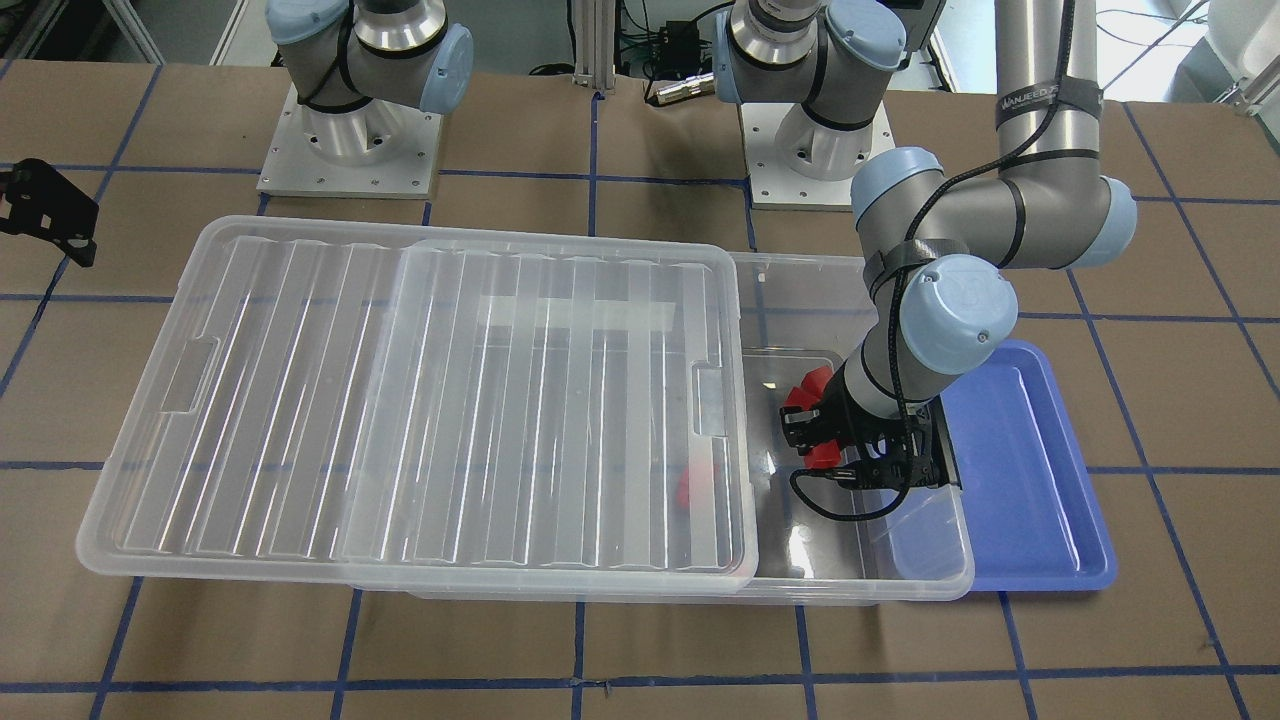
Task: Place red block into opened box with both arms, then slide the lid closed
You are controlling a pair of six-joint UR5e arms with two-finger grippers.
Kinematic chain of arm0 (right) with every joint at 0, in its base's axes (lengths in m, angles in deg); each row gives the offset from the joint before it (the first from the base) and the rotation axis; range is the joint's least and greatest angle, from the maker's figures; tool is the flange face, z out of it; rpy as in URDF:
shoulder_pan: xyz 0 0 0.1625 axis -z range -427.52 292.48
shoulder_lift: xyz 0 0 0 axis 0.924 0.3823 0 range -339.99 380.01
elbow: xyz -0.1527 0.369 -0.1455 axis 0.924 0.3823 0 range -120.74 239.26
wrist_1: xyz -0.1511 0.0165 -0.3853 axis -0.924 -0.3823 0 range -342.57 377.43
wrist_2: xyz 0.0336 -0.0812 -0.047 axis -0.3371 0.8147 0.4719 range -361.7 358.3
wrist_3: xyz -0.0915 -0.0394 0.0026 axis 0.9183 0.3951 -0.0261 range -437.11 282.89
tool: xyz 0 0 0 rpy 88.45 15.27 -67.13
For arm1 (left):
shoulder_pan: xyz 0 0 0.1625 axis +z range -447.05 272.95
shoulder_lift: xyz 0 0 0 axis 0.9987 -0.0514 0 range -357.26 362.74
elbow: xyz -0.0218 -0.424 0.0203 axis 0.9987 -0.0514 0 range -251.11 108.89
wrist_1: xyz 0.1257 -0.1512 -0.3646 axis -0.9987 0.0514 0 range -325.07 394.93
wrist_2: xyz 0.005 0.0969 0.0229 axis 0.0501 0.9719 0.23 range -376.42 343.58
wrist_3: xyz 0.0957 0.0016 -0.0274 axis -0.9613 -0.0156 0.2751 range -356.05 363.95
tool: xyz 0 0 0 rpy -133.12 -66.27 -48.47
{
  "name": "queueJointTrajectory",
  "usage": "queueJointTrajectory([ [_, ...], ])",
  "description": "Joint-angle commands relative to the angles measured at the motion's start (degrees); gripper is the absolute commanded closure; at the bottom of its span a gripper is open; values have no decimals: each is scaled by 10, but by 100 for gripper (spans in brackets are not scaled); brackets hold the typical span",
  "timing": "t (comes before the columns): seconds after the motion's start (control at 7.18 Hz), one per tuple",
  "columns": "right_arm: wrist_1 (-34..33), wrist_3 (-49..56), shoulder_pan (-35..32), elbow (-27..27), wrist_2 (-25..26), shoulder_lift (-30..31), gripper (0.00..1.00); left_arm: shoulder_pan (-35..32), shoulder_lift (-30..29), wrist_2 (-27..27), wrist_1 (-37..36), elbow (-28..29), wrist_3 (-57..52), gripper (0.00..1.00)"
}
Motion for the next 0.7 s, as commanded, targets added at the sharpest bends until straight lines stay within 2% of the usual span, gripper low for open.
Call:
queueJointTrajectory([
  [0.0,-4,1,0,-1,-2,-2,0,-1,-10,1,-13,-6,16,89],
  [0.14,-3,1,0,-1,-1,-2,0,-1,-16,1,-13,-9,15,41],
  [0.28,0,1,0,-1,-2,-2,0,-1,-16,1,-22,-8,16,0],
  [0.56,-4,3,0,-1,-4,-2,0,-7,21,0,-10,20,14,0],
])
